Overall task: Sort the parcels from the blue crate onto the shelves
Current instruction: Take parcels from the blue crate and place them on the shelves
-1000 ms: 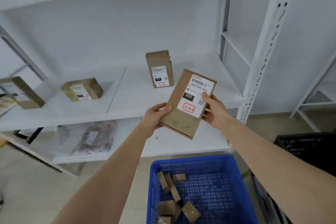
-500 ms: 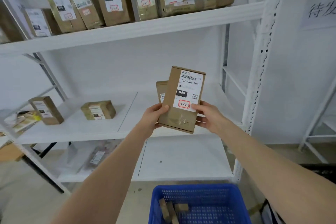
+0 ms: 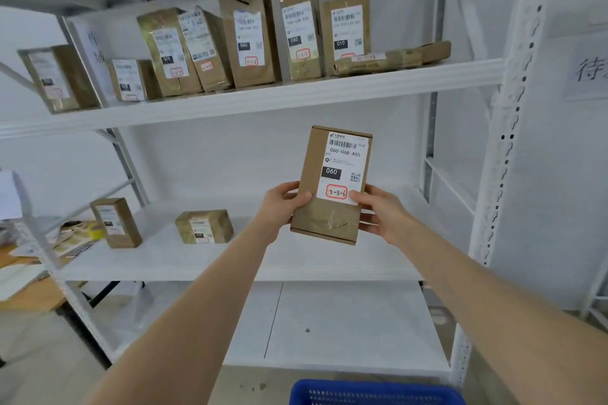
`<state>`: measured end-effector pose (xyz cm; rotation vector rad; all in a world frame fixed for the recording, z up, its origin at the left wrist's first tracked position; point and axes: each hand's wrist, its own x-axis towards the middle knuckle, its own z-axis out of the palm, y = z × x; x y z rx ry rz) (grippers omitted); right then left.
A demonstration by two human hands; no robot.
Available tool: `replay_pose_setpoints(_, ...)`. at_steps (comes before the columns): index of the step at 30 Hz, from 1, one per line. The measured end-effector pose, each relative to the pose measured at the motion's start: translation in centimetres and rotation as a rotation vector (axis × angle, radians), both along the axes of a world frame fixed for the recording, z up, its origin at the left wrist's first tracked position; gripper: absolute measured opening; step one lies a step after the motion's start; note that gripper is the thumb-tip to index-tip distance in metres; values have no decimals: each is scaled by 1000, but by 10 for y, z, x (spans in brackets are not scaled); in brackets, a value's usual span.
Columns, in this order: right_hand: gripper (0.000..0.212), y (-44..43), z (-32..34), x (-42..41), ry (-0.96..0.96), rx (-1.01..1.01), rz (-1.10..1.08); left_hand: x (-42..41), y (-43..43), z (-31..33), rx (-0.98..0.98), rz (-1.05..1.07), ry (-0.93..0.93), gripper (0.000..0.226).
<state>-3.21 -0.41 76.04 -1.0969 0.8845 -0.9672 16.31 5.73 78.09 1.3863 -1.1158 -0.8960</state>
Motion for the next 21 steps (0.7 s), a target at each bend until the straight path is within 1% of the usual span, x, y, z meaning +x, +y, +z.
replay_pose_setpoints(2,40,0,9,16,-1,-26,6,18,-1,7,-22,-6,-17,48)
replay_pose_setpoints(5,35,1,21,47,-3,-55,8,52,-2,16,-35,-27,-30,48)
replay_pose_setpoints(9,32,2,22,101,81,-69,-2,109,2,17,33,-78,-40,45)
replay_pose_setpoints(15,41,7,-7,178,203,-30,-1,186,6,-21,164,-103,-23,49)
replay_pose_setpoints(19,47,17,-34,201,246,17,-36,210,3,-45,291,-167,-13,55)
replay_pose_setpoints(21,49,24,-48,209,240,41,-66,214,-2,-57,324,-170,-11,52)
